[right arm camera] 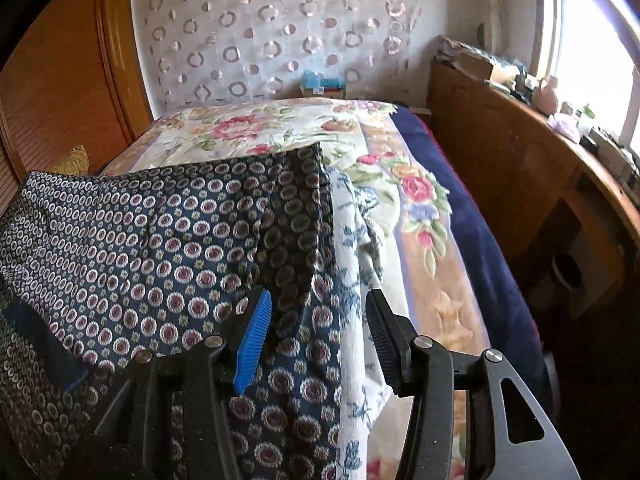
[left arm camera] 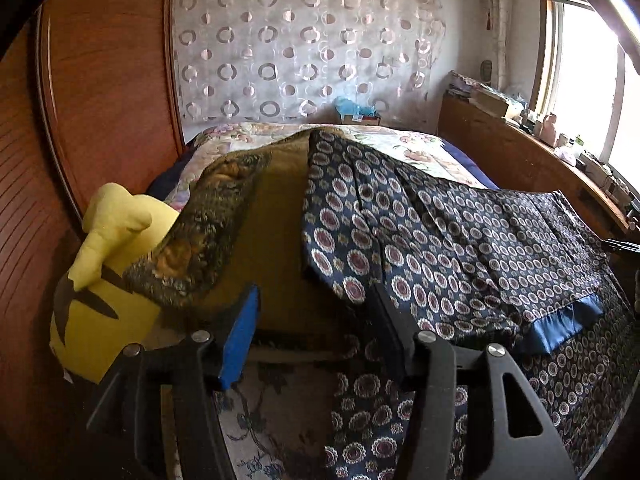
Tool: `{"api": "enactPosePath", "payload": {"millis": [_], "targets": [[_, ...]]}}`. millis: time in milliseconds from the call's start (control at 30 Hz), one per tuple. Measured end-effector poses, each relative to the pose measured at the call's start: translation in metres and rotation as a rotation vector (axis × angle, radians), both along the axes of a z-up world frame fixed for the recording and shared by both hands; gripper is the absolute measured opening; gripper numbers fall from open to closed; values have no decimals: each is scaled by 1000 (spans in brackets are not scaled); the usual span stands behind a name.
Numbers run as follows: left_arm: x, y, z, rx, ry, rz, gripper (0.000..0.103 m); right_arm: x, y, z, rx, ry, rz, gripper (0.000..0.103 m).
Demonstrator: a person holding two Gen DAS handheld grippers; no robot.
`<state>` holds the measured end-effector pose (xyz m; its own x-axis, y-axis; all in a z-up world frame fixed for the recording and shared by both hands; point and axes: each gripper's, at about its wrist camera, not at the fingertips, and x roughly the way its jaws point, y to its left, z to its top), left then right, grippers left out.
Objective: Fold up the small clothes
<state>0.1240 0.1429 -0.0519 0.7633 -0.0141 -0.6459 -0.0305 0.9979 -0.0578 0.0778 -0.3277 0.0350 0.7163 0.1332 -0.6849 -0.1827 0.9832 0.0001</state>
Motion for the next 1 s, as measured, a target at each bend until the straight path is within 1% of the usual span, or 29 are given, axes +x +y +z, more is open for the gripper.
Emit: {"api": "enactPosePath", "payload": {"millis": [133, 233, 333, 400, 433, 467, 500, 600, 800, 867, 933, 967, 1000], "targets": [[-2, 1, -5, 4, 6, 0, 57, 0, 5, -3, 6, 19, 10, 51], [-2, 1, -6, 2, 8, 0, 57, 13, 6, -10, 0, 47, 11, 51], [-1, -1, -7, 7, 9, 1, 57, 18, 7, -12, 8, 55, 22, 50], [-1, -1, -7, 6, 9, 0, 57, 19, 9, -12, 8, 48, 34, 28], [-1, -1, -7, 5, 10, 0, 57, 18, 11, -12, 5, 40, 40, 22], [-1, -2, -7, 6, 10, 1, 57, 17, 12, -11, 9, 35, 53, 11], [-1, -1, -7, 7, 9, 2, 57, 16, 14, -10, 16, 32, 68, 6], [-1, -1, -7, 7, 7, 1, 57, 11, 15, -6, 20, 15, 68, 3], [1, -2, -6, -11, 0, -7, 57, -1, 15, 4, 44, -26, 81, 3], [3, -3, -4, -27, -8, -20, 54, -4, 16, 3, 40, -26, 82, 3], [5, -5, -3, -35, -8, -33, 46, -5, 17, -1, 28, -23, 74, 3], [6, -6, -2, -35, -10, -40, 45, -4, 17, -3, 23, -20, 71, 3], [7, -7, -2, -35, -11, -46, 40, -5, 17, -5, 19, -18, 70, 3]]}}
